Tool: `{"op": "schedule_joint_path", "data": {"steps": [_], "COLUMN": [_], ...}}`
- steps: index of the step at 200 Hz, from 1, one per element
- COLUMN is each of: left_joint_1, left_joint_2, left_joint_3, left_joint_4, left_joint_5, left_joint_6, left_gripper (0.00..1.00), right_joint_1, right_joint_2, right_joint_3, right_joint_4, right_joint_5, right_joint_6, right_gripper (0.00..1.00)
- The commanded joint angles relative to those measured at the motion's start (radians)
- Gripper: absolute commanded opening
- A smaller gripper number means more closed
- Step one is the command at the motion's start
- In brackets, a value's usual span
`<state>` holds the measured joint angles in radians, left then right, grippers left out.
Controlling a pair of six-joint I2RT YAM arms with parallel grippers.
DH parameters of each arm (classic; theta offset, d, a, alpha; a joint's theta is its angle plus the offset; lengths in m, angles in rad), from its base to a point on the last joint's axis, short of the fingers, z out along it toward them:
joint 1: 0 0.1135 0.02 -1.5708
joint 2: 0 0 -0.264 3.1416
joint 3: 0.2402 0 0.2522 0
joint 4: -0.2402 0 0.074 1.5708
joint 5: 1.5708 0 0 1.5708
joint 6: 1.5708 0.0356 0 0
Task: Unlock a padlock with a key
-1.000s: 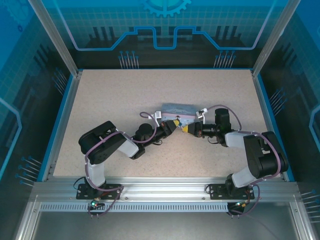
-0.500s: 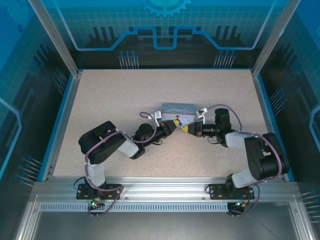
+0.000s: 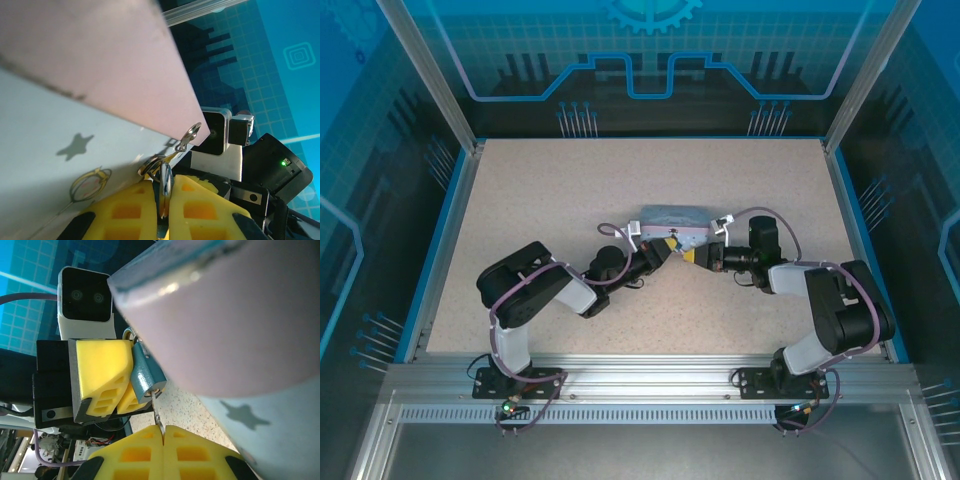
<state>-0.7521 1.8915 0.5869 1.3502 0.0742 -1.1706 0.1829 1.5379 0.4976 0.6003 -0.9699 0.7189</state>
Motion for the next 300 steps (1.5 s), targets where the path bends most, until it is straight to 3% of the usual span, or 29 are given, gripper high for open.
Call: {"op": "schedule_joint_path", "data": {"steps": [1,165,260,300], "left_joint_1": [-0.080,-0.081,-0.091,-0.090], "left_joint_2": [-0.013,0.041,0.024,0.049], "left_joint_3": [0.006,-0.055,-0.045,-0.052], "left_joint_4": [0.050,0.049,0.049,0.049], "left_joint_5": [0.263,0.104,0.122,0.118], "left_joint_6": [0.035,0.095,0.085,0.084], "left_gripper": [0.00,0.00,0.00,0.00], "right_joint_1": [0.023,0.054,0.084,0.085], "right_joint_2": [-0.031,-0.081,0.048,-0.001], "right_joint_3": [0.042,0.051,0.068,0.078], "right_joint_4": [0.212,0.014,0.142,0.140], "right_joint_5": [0.054,0.169,0.169,0.161], "right_joint_6": [0.034,-0.039,0.029,0.037], "right_gripper": [0.00,0.00,0.01,0.01]}}
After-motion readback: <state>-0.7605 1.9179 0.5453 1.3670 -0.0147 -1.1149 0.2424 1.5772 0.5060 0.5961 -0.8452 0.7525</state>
